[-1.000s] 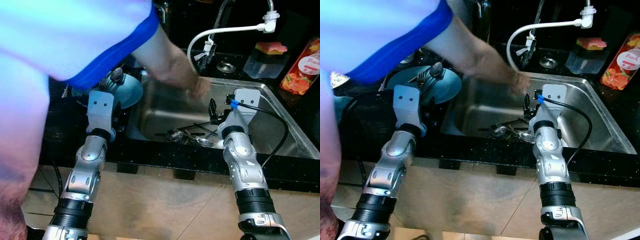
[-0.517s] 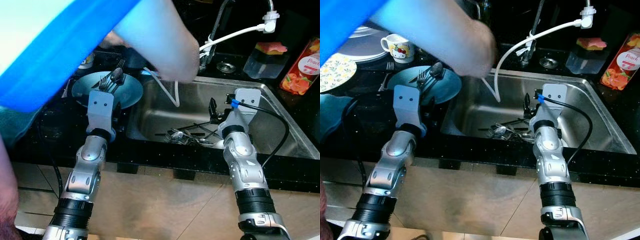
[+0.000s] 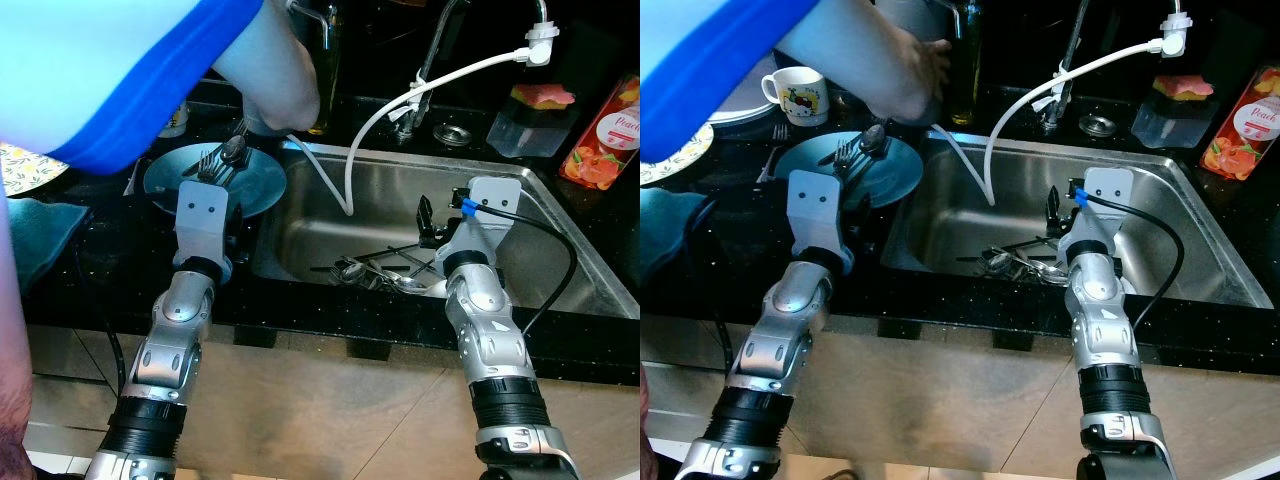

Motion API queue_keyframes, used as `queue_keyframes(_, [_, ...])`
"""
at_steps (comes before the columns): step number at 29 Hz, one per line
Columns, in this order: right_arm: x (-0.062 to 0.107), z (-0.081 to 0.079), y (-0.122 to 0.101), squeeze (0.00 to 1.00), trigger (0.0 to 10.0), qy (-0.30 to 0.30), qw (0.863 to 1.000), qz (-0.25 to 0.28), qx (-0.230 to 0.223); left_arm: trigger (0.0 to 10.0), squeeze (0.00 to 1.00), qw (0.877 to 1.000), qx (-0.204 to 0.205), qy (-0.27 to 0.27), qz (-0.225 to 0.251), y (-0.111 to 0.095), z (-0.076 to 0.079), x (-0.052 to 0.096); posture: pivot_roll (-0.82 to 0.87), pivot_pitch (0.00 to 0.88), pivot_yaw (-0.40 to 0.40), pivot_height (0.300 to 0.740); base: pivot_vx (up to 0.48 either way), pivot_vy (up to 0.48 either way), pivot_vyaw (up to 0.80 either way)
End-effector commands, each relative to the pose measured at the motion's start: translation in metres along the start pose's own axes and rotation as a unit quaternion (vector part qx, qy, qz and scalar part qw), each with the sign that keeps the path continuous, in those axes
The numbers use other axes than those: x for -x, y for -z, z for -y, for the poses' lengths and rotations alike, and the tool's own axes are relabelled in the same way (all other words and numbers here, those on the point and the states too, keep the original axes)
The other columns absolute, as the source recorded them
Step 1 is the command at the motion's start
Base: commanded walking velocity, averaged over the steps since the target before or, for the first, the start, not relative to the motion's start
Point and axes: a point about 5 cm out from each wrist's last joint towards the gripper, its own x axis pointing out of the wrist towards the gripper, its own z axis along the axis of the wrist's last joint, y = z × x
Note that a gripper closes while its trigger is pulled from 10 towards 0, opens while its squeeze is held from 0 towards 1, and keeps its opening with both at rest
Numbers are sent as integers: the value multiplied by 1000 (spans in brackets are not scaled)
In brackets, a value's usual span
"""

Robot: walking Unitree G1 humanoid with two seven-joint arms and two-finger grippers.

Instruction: Kitchen organization

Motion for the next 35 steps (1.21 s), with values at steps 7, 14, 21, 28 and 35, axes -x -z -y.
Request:
queue_keyframes(7, [2, 1, 0, 0, 10000, 3, 1000, -5, -5, 10000, 0, 1000, -2, 1, -10, 4, 3, 2, 228, 19, -74, 740, 0, 0, 0])
queue_keyframes(14, [2, 0, 2, 0, 10000, 1, 1000, -8, -3, 10000, 0, 1000, 1, 3, -1, -2, 6, 2, 230, 20, -77, 740, 0, 0, 0])
queue_keyframes(21, [10, -1, 11, 0, 10000, -6, 999, -35, 6, 10000, 0, 999, -9, 19, 31, -16, 12, 0, 224, 23, -86, 740, 0, 0, 0])
queue_keyframes(28, [20, -10, 32, 0, 10000, -43, 992, -117, 32, 10000, 0, 996, -8, 56, 69, -35, 25, 0, 221, 24, -90, 740, 0, 0, 0])
queue_keyframes(35, [15, -13, 21, 0, 10000, -50, 992, -116, 17, 10000, 0, 992, -18, 86, 88, -43, 36, 3, 217, 23, -91, 740, 0, 0, 0])
